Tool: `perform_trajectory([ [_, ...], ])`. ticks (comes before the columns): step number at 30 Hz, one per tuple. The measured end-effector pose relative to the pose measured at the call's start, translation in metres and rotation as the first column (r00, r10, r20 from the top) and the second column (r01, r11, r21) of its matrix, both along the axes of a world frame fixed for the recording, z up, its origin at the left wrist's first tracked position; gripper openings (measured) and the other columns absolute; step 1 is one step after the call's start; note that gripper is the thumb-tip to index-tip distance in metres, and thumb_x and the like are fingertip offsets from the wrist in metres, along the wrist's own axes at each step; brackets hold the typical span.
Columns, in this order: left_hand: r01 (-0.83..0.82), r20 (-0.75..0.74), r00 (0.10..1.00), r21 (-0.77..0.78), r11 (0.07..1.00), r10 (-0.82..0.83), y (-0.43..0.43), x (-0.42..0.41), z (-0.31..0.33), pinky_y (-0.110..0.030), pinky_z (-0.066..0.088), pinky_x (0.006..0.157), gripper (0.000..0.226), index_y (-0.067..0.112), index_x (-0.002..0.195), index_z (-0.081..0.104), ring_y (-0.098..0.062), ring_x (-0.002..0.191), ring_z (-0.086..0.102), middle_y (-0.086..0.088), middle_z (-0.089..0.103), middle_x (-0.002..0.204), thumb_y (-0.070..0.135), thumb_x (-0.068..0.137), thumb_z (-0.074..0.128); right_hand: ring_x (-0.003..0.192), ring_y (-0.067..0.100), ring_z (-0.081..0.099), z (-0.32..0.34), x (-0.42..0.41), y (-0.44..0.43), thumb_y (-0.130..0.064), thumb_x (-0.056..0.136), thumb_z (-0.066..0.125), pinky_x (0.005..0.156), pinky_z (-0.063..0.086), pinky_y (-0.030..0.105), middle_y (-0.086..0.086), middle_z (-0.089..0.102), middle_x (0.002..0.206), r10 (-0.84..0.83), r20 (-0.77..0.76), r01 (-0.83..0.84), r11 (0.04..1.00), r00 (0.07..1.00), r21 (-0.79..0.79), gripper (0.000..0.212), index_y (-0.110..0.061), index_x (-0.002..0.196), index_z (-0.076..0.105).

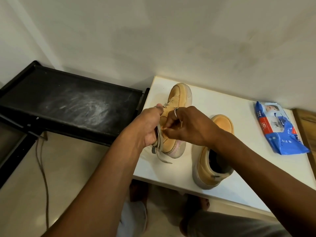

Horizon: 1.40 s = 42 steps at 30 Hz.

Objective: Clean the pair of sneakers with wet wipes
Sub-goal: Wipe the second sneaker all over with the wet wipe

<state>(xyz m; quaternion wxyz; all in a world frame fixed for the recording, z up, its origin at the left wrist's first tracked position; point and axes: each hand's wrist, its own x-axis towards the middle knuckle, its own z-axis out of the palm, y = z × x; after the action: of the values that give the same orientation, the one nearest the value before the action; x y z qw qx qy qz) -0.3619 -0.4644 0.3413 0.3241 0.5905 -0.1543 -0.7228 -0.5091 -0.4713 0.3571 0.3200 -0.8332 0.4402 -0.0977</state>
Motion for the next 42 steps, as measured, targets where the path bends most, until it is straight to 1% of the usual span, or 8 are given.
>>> perform_trajectory([
  [5,-0.009,-0.028,1.0,-0.018,1.0,0.009,0.0005,-0.0027,0.0021,-0.047,0.055,0.084,0.039,0.018,0.119,0.062,-0.029,0.093,0.069,-0.012,0.072,0.1,0.043,0.102,0.038,0.07,0.011,0.061,-0.0036,-0.0031,-0.0056,-0.033,0.083,0.071,0.065,0.053,0.035,-0.006,0.066,0.077,-0.096,-0.022,0.091,0.984,0.995,-0.152,0.01,-0.022,0.083,0.072],
  [10,-0.002,-0.013,1.0,-0.004,1.0,0.002,0.001,0.0007,0.001,-0.046,0.055,0.085,0.04,0.017,0.117,0.063,-0.029,0.092,0.069,-0.011,0.072,0.099,0.045,0.101,0.038,0.075,0.007,0.062,0.0009,-0.0005,0.001,-0.028,0.084,0.073,0.064,0.05,0.017,-0.01,0.068,0.081,0.007,0.032,-0.006,0.999,0.999,-0.032,0.005,-0.023,0.086,0.074],
  [15,0.001,-0.015,1.0,-0.02,1.0,-0.001,0.0017,-0.0017,0.0022,-0.044,0.056,0.082,0.037,0.018,0.115,0.063,-0.028,0.093,0.069,-0.01,0.072,0.099,0.042,0.102,0.037,0.067,0.01,0.063,-0.0014,-0.0008,-0.0033,-0.032,0.082,0.072,0.062,0.054,0.029,-0.009,0.068,0.075,-0.037,-0.039,0.034,0.995,0.999,-0.09,0.01,-0.022,0.081,0.073],
  [20,-0.006,-0.012,1.0,-0.019,1.0,0.006,0.0017,0.0006,0.0026,-0.045,0.057,0.08,0.036,0.019,0.11,0.064,-0.028,0.088,0.07,-0.01,0.073,0.091,0.042,0.102,0.038,0.072,0.004,0.06,0.0018,-0.0026,-0.0006,-0.029,0.086,0.072,0.062,0.045,0.014,-0.016,0.064,0.076,-0.018,0.055,0.023,0.996,0.998,-0.089,0.007,-0.022,0.087,0.074],
  [23,0.01,-0.002,1.0,-0.008,1.0,-0.01,0.0021,-0.0008,0.0026,-0.046,0.055,0.086,0.04,0.018,0.114,0.064,-0.028,0.091,0.07,-0.01,0.073,0.093,0.045,0.101,0.037,0.069,0.007,0.062,0.0029,-0.0015,0.0012,-0.027,0.081,0.075,0.061,0.05,0.021,-0.01,0.068,0.074,0.048,-0.035,-0.048,0.999,0.998,0.004,0.006,-0.022,0.079,0.072],
  [28,-0.015,-0.023,1.0,-0.016,1.0,0.015,0.0029,-0.0016,0.0039,-0.046,0.056,0.081,0.037,0.019,0.116,0.063,-0.029,0.091,0.07,-0.011,0.073,0.098,0.042,0.102,0.038,0.073,0.012,0.062,-0.0052,-0.0067,-0.005,-0.029,0.085,0.073,0.068,0.055,0.033,-0.005,0.068,0.082,-0.085,0.014,0.086,0.987,0.996,-0.136,0.011,-0.019,0.088,0.073],
  [35,-0.003,-0.027,1.0,-0.005,1.0,0.002,0.0026,-0.0015,0.0035,-0.045,0.055,0.086,0.041,0.016,0.117,0.063,-0.028,0.092,0.069,-0.01,0.072,0.094,0.043,0.102,0.036,0.069,0.006,0.062,0.001,-0.005,0.0001,-0.024,0.08,0.076,0.062,0.05,0.019,-0.012,0.068,0.074,0.06,-0.017,-0.06,0.998,0.998,0.013,0.005,-0.025,0.079,0.071],
  [42,-0.01,0.004,1.0,-0.01,1.0,0.01,0.0028,-0.0001,0.0038,-0.045,0.057,0.079,0.039,0.017,0.114,0.064,-0.028,0.088,0.07,-0.011,0.073,0.094,0.044,0.102,0.037,0.074,0.008,0.062,-0.0043,-0.0049,-0.0007,-0.026,0.086,0.073,0.065,0.05,0.02,-0.011,0.068,0.082,-0.065,0.072,0.073,0.991,0.995,-0.111,0.008,-0.019,0.089,0.076],
])
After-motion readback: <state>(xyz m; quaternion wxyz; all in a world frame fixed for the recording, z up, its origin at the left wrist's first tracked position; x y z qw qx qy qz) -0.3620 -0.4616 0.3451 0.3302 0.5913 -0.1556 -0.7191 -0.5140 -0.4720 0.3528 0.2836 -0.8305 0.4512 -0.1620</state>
